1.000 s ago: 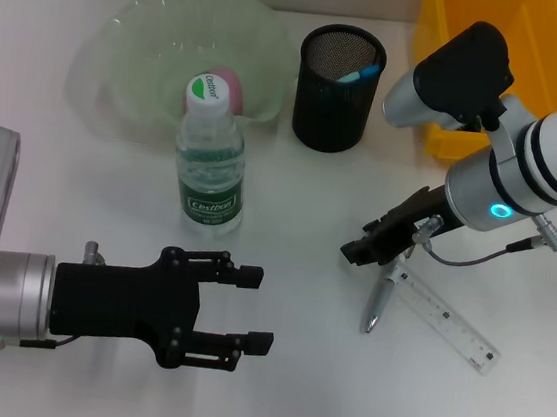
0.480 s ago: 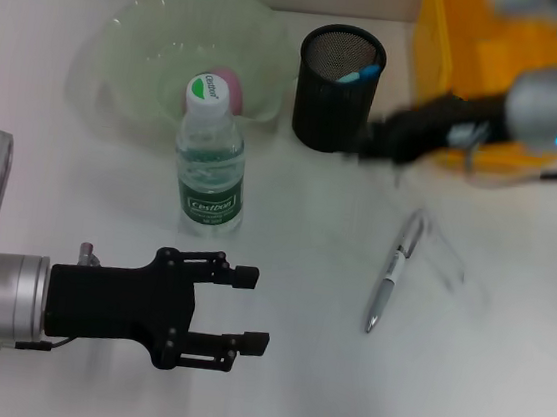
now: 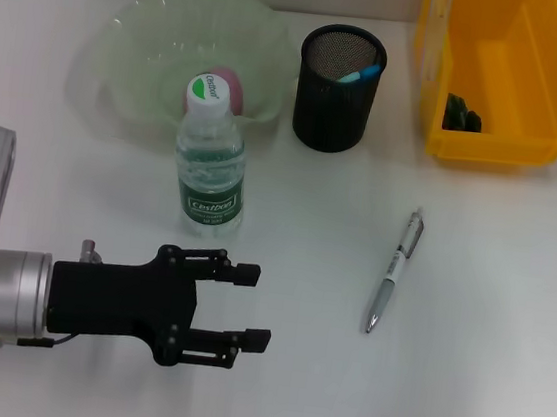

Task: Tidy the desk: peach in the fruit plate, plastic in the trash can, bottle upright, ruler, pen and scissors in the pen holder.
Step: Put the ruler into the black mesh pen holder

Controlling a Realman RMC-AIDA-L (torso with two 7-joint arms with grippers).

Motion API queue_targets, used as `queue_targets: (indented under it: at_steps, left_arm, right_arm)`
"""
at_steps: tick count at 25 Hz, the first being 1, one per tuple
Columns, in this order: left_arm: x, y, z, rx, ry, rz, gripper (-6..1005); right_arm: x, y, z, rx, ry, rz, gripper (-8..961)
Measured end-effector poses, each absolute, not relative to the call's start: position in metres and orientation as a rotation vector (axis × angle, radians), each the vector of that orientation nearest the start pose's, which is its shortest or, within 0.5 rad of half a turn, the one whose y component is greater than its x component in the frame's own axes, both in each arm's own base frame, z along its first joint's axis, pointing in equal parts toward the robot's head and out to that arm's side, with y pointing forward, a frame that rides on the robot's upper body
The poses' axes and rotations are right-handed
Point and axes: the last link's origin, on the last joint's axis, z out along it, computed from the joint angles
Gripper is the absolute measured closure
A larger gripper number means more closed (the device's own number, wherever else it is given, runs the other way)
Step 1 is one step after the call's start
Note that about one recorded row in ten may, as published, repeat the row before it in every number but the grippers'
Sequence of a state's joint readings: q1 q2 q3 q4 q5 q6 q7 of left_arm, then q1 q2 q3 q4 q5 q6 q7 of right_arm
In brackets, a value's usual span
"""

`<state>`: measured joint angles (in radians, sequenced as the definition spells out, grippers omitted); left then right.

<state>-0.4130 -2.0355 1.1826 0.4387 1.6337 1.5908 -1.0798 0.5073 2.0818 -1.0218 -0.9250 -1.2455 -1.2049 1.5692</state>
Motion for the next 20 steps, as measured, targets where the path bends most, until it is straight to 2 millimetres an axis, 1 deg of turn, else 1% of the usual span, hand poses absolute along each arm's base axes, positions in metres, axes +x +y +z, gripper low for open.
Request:
queue_targets:
  at_steps: [1, 2, 3, 5, 6, 7, 8, 11, 12, 13, 14, 15, 17, 18, 20]
  left_arm:
    - [-0.272, 0.260, -0.052, -2.945, -0.456, -0.840, 259]
    - [-0.271, 0.262, -0.052, -2.947, -0.454, -0.839, 259]
    - [-0.271, 0.262, -0.052, -2.947, -0.454, -0.839, 259]
    - [-0.270, 0.263, -0.052, -2.948, -0.452, -0.839, 259]
    - [-0.270, 0.263, -0.052, -2.948, -0.452, -0.839, 259]
    - [-0.270, 0.263, -0.052, -2.949, -0.449, -0.838, 259]
    - [-0.270, 0.263, -0.052, -2.949, -0.449, -0.838, 259]
    - [-0.270, 0.264, -0.051, -2.949, -0.447, -0.838, 259]
    - [-0.268, 0.264, -0.051, -2.954, -0.444, -0.844, 259]
    - [-0.268, 0.264, -0.051, -2.954, -0.444, -0.844, 259]
    - [-0.268, 0.264, -0.051, -2.954, -0.444, -0.844, 259]
    - [-0.267, 0.264, -0.051, -2.959, -0.442, -0.853, 259]
    - [-0.267, 0.264, -0.051, -2.959, -0.442, -0.853, 259]
    - [-0.263, 0.262, -0.050, -2.966, -0.425, -0.874, 259]
    - [-0.263, 0.262, -0.050, -2.963, -0.425, -0.875, 259]
  right_arm:
    - [0.168, 0.399, 0.064, -2.178, 0.533, 1.300, 570]
    - [0.171, 0.406, 0.053, -2.104, 0.504, 1.353, 570]
    - [0.171, 0.406, 0.053, -2.104, 0.504, 1.353, 570]
    - [0.171, 0.412, 0.039, -2.064, 0.487, 1.360, 570]
    - [0.170, 0.416, 0.032, -2.045, 0.478, 1.358, 570]
    - [0.170, 0.421, 0.018, -2.019, 0.472, 1.338, 570]
    - [0.170, 0.421, 0.018, -2.019, 0.472, 1.338, 570]
    - [0.166, 0.427, 0.001, -2.006, 0.455, 1.286, 569]
    - [0.163, 0.431, -0.008, -2.013, 0.445, 1.244, 569]
    - [0.163, 0.431, -0.008, -2.013, 0.445, 1.244, 569]
    - [0.160, 0.436, -0.015, -2.022, 0.443, 1.198, 569]
    - [0.160, 0.436, -0.015, -2.022, 0.443, 1.198, 569]
    - [0.155, 0.443, -0.023, -2.043, 0.454, 1.138, 569]
    - [0.155, 0.443, -0.023, -2.043, 0.454, 1.138, 569]
    - [0.152, 0.447, -0.027, -2.060, 0.464, 1.105, 569]
